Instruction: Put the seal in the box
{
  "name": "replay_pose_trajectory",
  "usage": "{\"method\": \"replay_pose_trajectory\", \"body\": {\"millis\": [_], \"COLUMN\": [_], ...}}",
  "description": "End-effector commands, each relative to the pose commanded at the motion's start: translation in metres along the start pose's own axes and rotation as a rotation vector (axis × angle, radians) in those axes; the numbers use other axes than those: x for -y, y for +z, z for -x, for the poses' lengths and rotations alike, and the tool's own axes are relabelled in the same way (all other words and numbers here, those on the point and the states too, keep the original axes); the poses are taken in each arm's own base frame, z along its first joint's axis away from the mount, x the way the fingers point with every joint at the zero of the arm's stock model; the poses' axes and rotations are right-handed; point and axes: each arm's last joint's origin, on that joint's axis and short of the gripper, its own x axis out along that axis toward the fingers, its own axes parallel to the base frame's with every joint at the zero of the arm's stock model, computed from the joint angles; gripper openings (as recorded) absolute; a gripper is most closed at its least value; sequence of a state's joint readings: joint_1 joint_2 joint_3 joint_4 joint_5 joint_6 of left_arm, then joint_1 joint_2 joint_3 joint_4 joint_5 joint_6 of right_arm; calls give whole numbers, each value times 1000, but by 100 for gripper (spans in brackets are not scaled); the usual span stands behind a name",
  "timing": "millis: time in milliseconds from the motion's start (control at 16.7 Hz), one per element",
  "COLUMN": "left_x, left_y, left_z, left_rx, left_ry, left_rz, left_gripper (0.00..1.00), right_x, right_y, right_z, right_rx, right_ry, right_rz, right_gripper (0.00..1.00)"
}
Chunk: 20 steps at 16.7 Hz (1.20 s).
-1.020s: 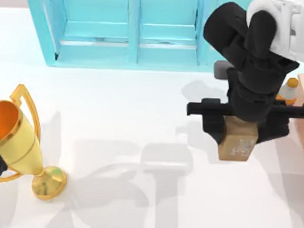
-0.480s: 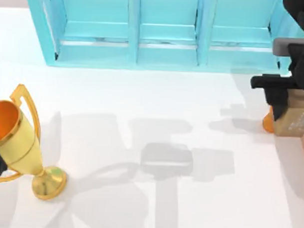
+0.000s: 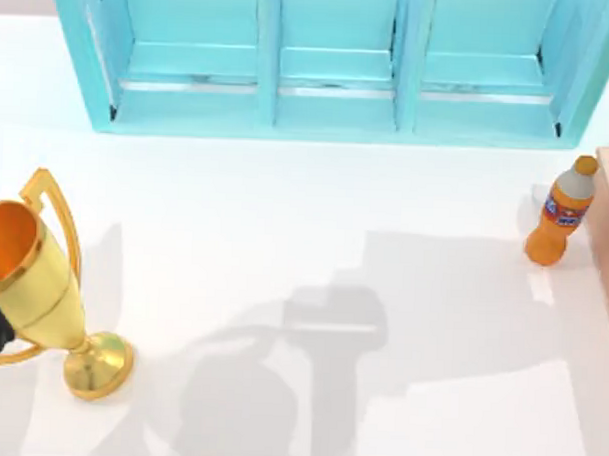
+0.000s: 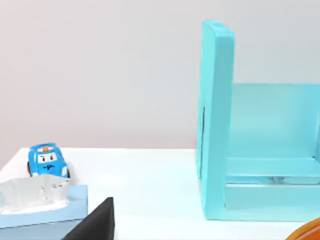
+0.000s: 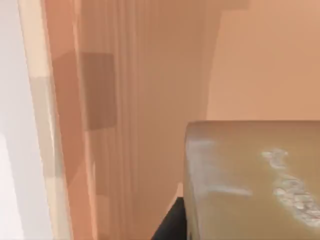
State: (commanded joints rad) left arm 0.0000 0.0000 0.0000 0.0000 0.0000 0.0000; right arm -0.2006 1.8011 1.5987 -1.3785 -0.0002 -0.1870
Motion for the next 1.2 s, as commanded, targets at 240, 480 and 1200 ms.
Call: {"method": "replay_pose_trajectory", "body": {"millis": [240, 480, 1200], "left_x": [0, 0, 0], "left_y": [0, 0, 0], "left_z": [0, 0, 0], "left_rx": [0, 0, 0], "left_ry": [0, 0, 0], "left_rz": [0, 0, 0], "left_gripper": [100, 100, 100], "right_x": [35, 35, 35], "right_y": [-12, -11, -12], "right_z": [7, 5, -58], "right_rx": [11, 6, 12], "right_ry": [-2, 0, -2], "right_rz": [0, 1, 0], "right_gripper": [0, 0, 0]}}
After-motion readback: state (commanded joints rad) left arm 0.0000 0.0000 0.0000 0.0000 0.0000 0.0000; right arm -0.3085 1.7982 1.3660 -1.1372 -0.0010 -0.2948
